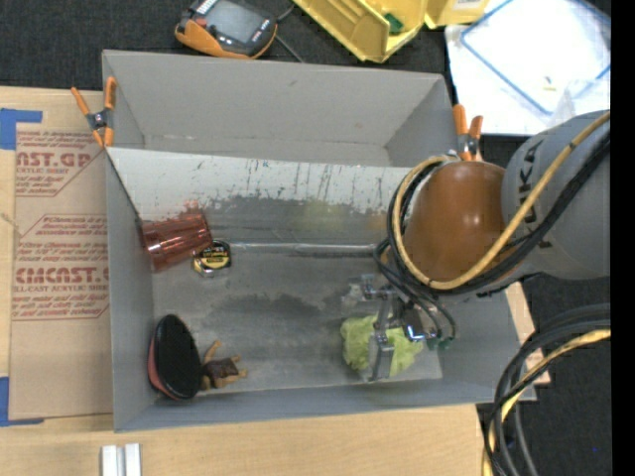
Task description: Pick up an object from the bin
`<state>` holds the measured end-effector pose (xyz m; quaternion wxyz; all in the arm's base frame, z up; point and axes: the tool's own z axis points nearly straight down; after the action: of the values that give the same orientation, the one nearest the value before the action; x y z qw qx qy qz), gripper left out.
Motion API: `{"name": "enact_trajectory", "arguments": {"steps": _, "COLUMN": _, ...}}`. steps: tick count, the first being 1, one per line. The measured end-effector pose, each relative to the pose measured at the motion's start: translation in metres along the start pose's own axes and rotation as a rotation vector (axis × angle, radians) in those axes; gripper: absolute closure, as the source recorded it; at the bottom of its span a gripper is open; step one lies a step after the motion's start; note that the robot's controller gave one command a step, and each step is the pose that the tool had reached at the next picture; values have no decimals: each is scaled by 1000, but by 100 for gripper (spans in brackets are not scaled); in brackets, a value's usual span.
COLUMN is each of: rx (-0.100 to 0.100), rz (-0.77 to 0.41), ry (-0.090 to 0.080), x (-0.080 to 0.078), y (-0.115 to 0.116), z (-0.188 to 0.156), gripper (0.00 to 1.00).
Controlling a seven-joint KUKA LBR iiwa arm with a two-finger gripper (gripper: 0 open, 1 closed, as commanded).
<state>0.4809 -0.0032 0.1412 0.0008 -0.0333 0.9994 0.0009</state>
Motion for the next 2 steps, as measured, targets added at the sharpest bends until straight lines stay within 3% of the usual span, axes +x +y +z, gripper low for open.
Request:
{"name": "enact_trajectory", "arguments": {"steps": 1, "rx": 0, "rz": 463, "ry": 1, "x": 3, "y": -62, "z": 42, "gripper": 0}}
{"name": "enact_trajectory", "arguments": {"steps": 2, "rx": -1, "rz": 141, "ry": -12, "x": 0, "y": -39, "z": 70, "gripper": 0}}
